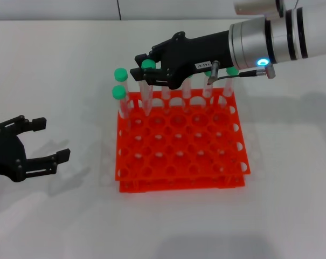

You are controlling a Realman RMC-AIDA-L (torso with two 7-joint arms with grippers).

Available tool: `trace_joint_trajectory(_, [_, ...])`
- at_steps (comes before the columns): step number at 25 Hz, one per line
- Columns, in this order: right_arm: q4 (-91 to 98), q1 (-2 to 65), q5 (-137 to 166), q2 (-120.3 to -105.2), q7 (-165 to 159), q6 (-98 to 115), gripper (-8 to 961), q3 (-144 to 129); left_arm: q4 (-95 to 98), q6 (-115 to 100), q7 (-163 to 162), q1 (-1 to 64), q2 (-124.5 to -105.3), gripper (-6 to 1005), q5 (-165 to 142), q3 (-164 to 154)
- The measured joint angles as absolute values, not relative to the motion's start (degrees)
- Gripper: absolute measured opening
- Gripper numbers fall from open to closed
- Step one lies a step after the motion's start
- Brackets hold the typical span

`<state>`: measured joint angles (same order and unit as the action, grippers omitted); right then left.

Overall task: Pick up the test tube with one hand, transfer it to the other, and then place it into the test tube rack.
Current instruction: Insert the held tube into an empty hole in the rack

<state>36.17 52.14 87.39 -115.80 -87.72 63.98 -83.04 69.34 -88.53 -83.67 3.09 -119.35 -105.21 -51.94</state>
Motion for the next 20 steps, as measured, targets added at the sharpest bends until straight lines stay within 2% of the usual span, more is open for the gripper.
trace_joint_trajectory(20, [35.52, 52.49, 87.36, -115.82, -87.58, 63.01, 259, -84.13, 68.92, -88.41, -83.67, 3.07, -119.35, 889, -105.2, -52.07])
